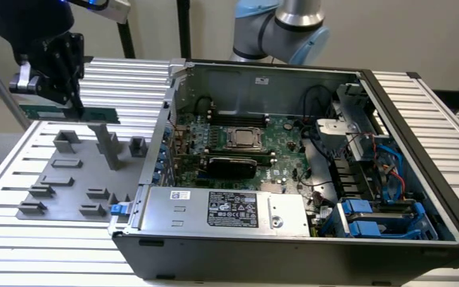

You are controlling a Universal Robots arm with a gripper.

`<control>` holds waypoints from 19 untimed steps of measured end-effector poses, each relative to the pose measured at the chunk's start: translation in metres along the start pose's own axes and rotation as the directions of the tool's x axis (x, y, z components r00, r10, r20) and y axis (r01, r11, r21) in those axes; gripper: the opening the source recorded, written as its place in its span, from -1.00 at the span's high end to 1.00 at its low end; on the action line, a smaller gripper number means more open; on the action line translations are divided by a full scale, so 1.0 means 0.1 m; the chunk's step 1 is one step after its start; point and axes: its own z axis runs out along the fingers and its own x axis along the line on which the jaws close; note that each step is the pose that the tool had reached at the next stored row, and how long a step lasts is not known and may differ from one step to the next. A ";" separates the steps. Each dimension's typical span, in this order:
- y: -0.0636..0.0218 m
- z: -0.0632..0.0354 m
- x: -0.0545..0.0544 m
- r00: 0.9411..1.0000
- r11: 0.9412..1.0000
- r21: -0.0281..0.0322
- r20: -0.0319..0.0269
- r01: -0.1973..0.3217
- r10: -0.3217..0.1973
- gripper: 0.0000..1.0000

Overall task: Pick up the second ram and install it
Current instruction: 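Pick up the second ram and move it above second insertion slot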

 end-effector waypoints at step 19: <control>-0.860 -0.125 -0.01 0.999 1.000 0.000 0.032 0.001 -0.001 0.73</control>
